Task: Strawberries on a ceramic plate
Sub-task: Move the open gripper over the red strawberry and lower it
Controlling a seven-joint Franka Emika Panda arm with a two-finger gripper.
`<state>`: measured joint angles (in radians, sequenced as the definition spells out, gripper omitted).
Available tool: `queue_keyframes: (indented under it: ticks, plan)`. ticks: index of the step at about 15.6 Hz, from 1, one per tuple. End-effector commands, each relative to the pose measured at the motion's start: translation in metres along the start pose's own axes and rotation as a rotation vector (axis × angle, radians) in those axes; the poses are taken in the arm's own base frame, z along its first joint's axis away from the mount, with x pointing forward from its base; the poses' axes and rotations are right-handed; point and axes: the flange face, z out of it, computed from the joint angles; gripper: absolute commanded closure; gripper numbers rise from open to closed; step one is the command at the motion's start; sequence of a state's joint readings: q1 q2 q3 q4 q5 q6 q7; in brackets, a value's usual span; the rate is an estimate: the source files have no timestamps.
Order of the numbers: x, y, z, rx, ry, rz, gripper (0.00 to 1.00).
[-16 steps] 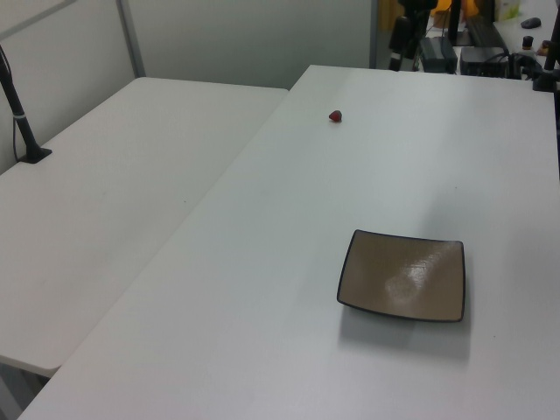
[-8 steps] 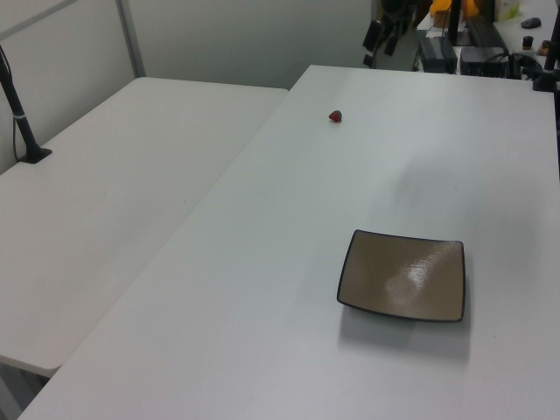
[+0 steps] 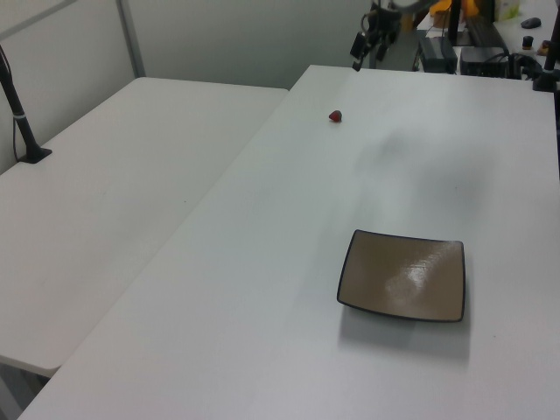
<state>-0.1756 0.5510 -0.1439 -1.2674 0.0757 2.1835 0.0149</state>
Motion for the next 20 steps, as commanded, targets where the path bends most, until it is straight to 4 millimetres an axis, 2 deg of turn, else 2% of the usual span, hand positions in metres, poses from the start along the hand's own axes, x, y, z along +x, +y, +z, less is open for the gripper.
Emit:
queue_keyframes:
  ticks: [1, 4, 7, 8, 10, 16, 20]
  plan:
    - [0.012, 0.020, 0.039, -0.012, 0.082, 0.017, 0.00]
    - [0.010, 0.026, 0.075, -0.022, 0.127, 0.022, 0.00]
    - [0.009, 0.024, 0.102, -0.024, 0.187, 0.021, 0.00]
    - [0.007, 0.017, 0.117, -0.015, 0.223, 0.015, 0.00]
    - [0.004, 0.010, 0.135, -0.007, 0.271, 0.011, 0.00]
    - [-0.006, -0.001, 0.177, 0.007, 0.365, 0.000, 0.00]
    - [-0.013, -0.002, 0.196, 0.002, 0.416, -0.010, 0.00]
